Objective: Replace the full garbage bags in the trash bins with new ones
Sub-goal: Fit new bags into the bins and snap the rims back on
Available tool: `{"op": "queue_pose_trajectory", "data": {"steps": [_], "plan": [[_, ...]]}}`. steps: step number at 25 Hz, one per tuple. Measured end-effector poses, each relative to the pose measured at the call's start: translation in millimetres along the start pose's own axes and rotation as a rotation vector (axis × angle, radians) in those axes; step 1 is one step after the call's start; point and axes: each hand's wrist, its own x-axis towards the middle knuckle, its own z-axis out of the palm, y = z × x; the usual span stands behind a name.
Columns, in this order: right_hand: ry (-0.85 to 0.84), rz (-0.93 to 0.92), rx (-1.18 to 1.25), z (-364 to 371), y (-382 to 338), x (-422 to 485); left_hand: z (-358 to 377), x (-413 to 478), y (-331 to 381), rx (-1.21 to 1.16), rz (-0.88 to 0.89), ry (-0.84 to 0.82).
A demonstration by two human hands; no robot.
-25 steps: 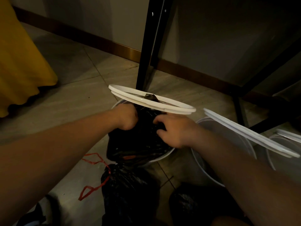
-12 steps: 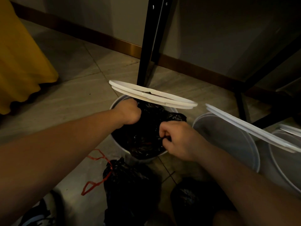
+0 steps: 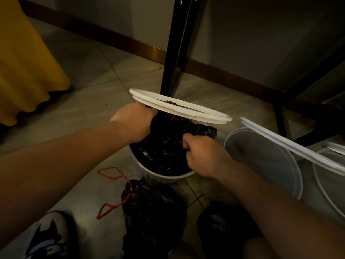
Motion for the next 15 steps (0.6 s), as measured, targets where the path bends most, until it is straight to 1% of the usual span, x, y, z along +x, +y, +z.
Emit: {"op": "queue_pose_trajectory", "data": {"steps": [2, 5, 7, 9, 10, 11, 12, 14, 15], "plan": [[-0.032, -0.07, 0.01, -2.2, 4.1, -16.7, -6.9, -1.9, -3.1, -0.101, -0.002, -0.063], [0.041, -0.157, -0.091, -11.9, 15.7, -37.0, -19.2, -3.4, -11.0, -0.238, -0.074, -0.149], [0.052, -0.181, -0.095, -17.0, 22.1, -50.5, -26.5, -6.8, -19.3, -0.465, -0.191, -0.262], [0.029, -0.21, -0.052, -16.9, 27.1, -62.9, -32.2, -14.6, -28.7, -0.707, -0.28, -0.422], [0.011, -0.222, -0.048, -14.2, 28.7, -67.3, -33.1, -19.3, -32.8, -0.774, -0.276, -0.481], [0.004, -0.229, -0.049, -10.4, 30.5, -70.1, -31.6, -23.4, -36.5, -0.809, -0.241, -0.506], [0.014, -0.231, -0.049, -6.2, 32.0, -71.5, -29.5, -26.9, -39.5, -0.796, -0.179, -0.482], [0.062, -0.239, -0.058, 1.3, 35.2, -71.3, -24.0, -31.4, -44.5, -0.611, -0.044, -0.35], [0.08, -0.25, -0.067, 4.9, 36.6, -70.8, -20.1, -33.2, -46.2, -0.558, -0.005, -0.294]]}}
